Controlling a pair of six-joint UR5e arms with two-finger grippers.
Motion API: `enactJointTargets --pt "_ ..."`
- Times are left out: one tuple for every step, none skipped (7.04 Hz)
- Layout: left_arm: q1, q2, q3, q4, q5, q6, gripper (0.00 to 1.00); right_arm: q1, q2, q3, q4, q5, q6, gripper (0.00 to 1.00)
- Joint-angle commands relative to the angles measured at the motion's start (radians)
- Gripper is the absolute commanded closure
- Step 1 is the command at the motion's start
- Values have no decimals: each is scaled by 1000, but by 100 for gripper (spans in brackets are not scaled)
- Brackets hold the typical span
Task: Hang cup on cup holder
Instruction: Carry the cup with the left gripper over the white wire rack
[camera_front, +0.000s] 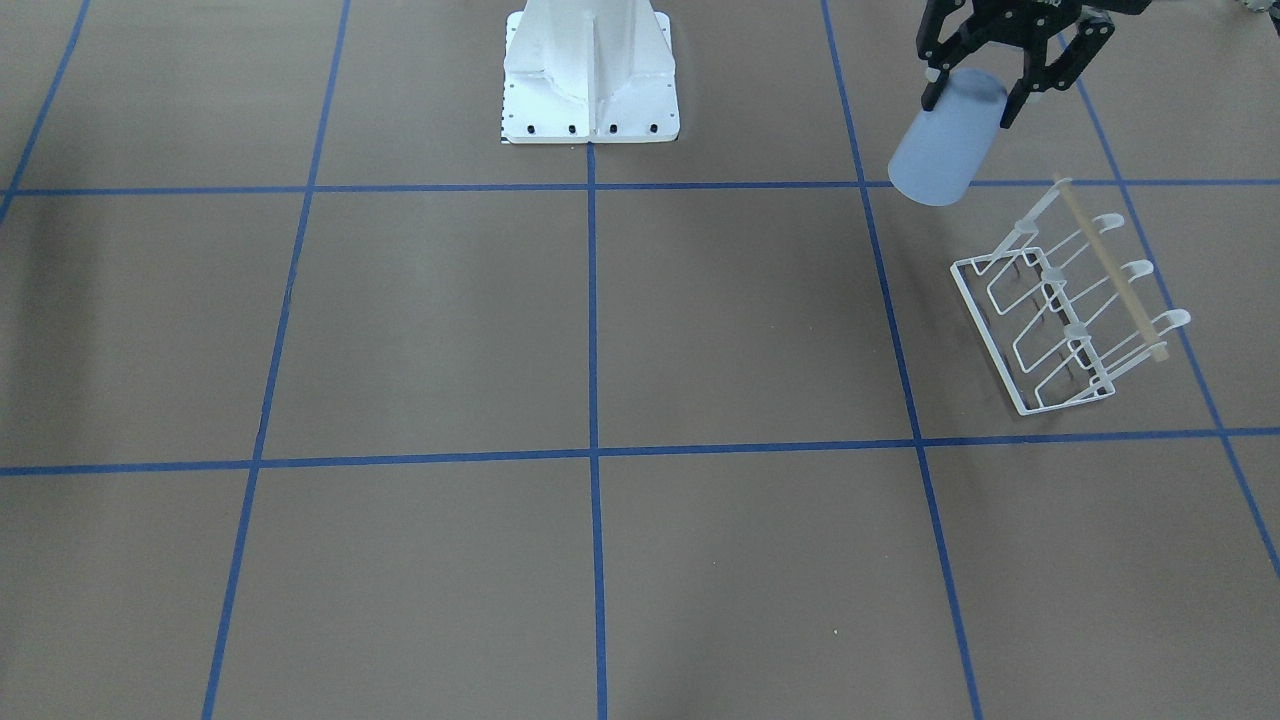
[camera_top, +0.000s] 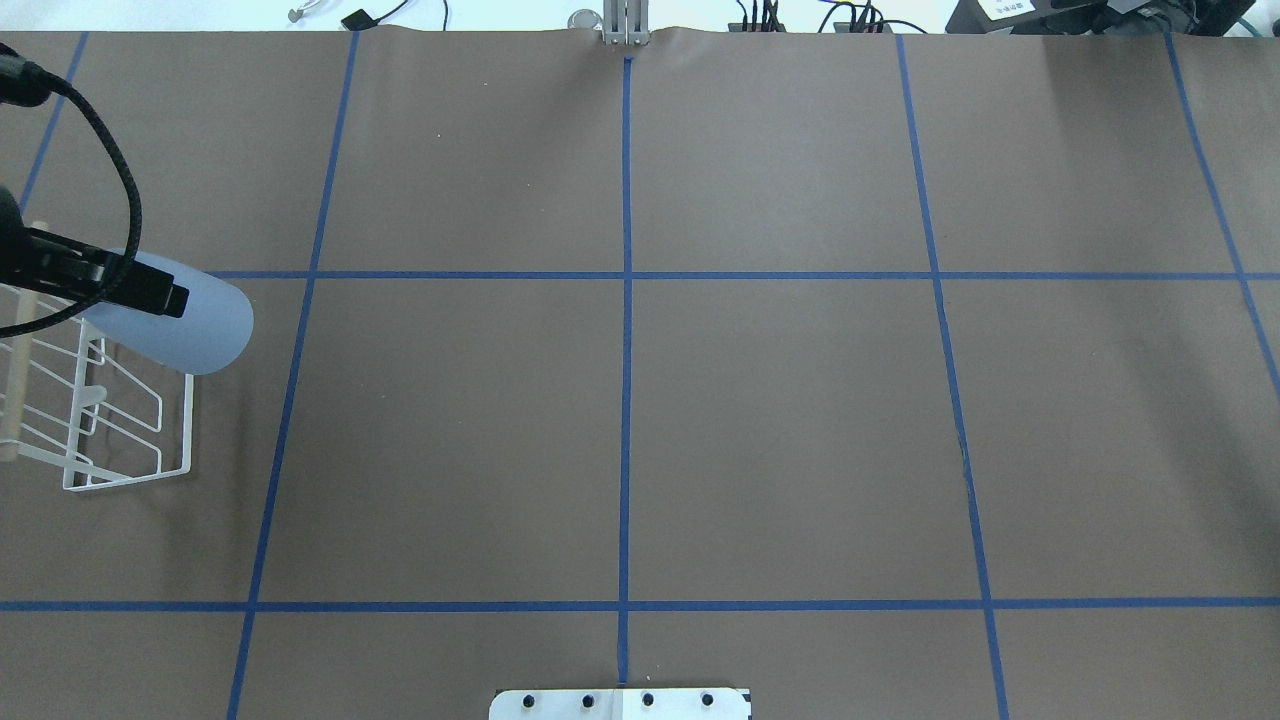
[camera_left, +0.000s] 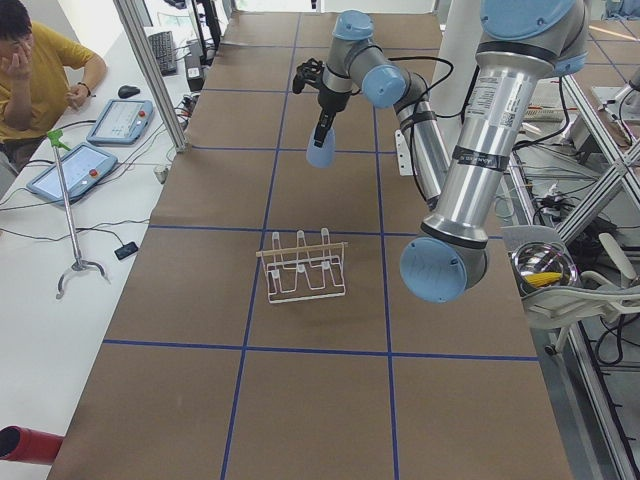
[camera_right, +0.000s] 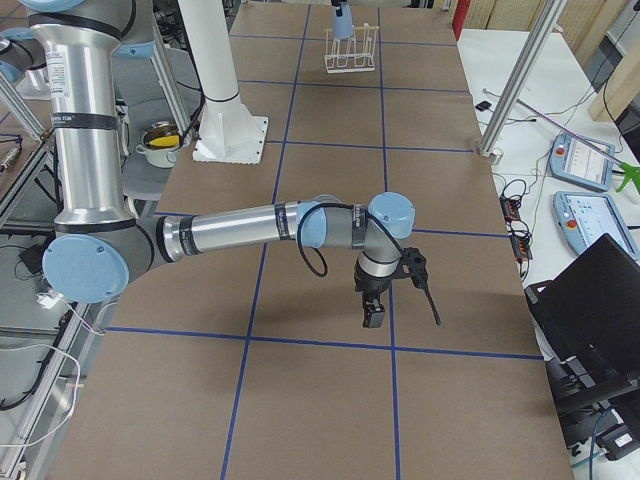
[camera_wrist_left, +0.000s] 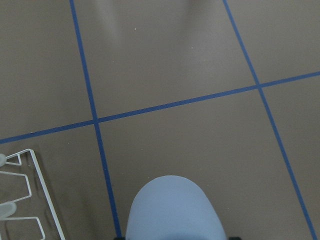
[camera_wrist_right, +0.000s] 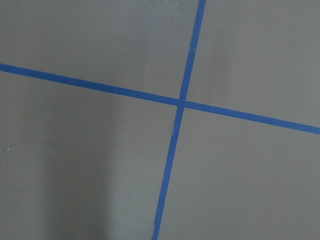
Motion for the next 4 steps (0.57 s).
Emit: enactJointTargets --pt "-73 38 34 25 -27 140 100 9 -17 9 -23 -6 1 0" --pt "-99 50 59 24 -29 191 100 9 -28 6 3 -4 1 0" --pt "-143 47 114 7 -64 224 100 9 -45 6 24 -1 2 0" --pt "-186 37 181 -22 -113 280 100 9 -55 6 47 -1 8 0"
